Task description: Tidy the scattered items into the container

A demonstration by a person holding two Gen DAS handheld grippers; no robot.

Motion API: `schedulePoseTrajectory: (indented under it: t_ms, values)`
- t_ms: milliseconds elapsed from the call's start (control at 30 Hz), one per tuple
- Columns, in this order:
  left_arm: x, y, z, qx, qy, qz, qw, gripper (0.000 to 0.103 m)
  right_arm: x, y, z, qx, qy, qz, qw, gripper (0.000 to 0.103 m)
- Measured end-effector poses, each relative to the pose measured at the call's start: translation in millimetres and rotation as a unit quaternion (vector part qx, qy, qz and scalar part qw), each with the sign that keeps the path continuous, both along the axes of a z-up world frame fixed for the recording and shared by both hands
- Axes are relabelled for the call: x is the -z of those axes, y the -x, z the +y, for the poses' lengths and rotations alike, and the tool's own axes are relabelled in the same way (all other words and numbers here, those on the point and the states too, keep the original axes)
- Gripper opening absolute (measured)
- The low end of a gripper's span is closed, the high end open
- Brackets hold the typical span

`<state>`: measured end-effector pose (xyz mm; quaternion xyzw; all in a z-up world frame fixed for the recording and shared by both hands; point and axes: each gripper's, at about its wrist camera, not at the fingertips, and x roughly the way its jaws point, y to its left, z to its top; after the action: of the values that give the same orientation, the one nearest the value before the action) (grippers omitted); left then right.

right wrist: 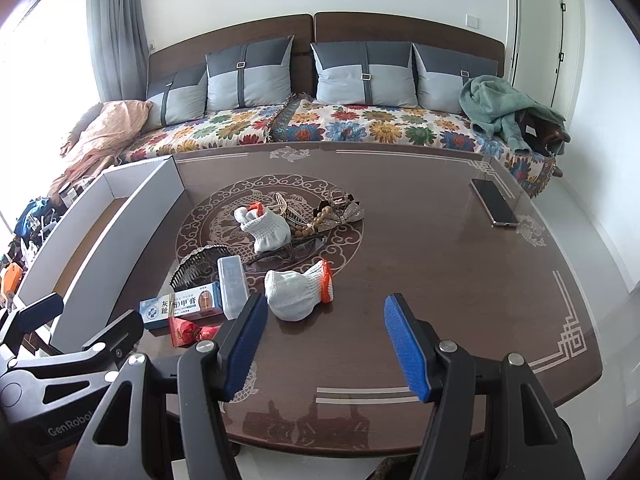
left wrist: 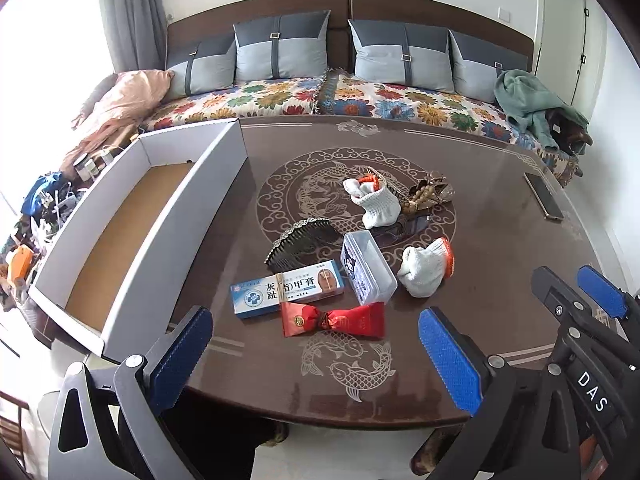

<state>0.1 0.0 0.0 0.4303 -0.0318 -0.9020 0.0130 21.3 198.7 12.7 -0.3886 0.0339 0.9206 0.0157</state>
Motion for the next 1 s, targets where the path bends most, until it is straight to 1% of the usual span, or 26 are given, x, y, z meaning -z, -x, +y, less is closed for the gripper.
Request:
schedulePoseTrajectory:
  t_ms: [67,133,167,200,267,333,433,500,533,633,733,867,1000]
  values:
    - [0.5,-2.0,-0.1,-0.004,-0.002,0.000,1.0000,0.103,-0.5,-1.3,5.7,-0.001,0.006,0.001,1.000,0.062]
    - [2.4,-5.2,1.1,-0.005,-0.009,-0.003,0.9999,0.103,-4.6,2.4,3.0,0.001,-0.007,-0.004,1.000,0.062]
    - [4.5,-7.7,1.7,-0.005,-0.016,-0.005,0.9999,0.103,-6.1,0.9,0.3,0.001,-0.015,0.002,1.000,0.062]
    - [7.9,-8.2,-7.5,-0.008,-0.038,-0.014,0.9991,0.103,-5.1,-5.7,-2.0,0.001,-0.021,0.013,1.000,0.062]
    - [8.9,-15.0,-15.3,-0.007,-0.053,-0.013,0.9985,0.103,-5.2,-14.5,-7.5,0.003,-0.033,0.018,0.999,0.062]
    - [13.2,-18.2,-20.8,-0.009,-0.054,-0.018,0.9983,0.103,-3.1,-21.0,-12.7,0.004,-0.038,0.020,0.999,0.062]
    - [27.1,-16.7,-23.4,-0.011,-0.051,-0.040,0.9978,0.103,1.0,-28.7,-17.1,0.005,-0.043,0.031,0.999,0.062]
    - [31.2,-18.0,-27.9,-0.013,-0.052,-0.043,0.9976,0.103,5.8,-31.4,-21.2,0.000,-0.051,0.036,0.998,0.062]
    - [31.3,-19.3,-28.7,-0.015,-0.048,-0.038,0.9980,0.103,8.6,-32.6,-24.0,-0.003,-0.056,0.036,0.998,0.062]
    - [28.5,-24.4,-30.0,-0.020,-0.025,-0.020,0.9993,0.103,11.7,-33.4,-24.4,-0.013,-0.044,0.039,0.998,0.062]
    - [27.8,-26.8,-31.1,-0.016,-0.027,-0.018,0.9993,0.103,14.8,-36.1,-23.3,-0.017,-0.030,0.039,0.999,0.062]
    - [31.7,-33.8,-28.9,0.004,-0.036,-0.017,0.9992,0.103,16.3,-40.4,-21.1,-0.011,-0.027,0.040,0.999,0.062]
    - [35.8,-43.7,-27.2,0.007,-0.038,-0.014,0.9992,0.103,23.7,-46.7,-16.8,-0.008,0.001,0.035,0.999,0.062]
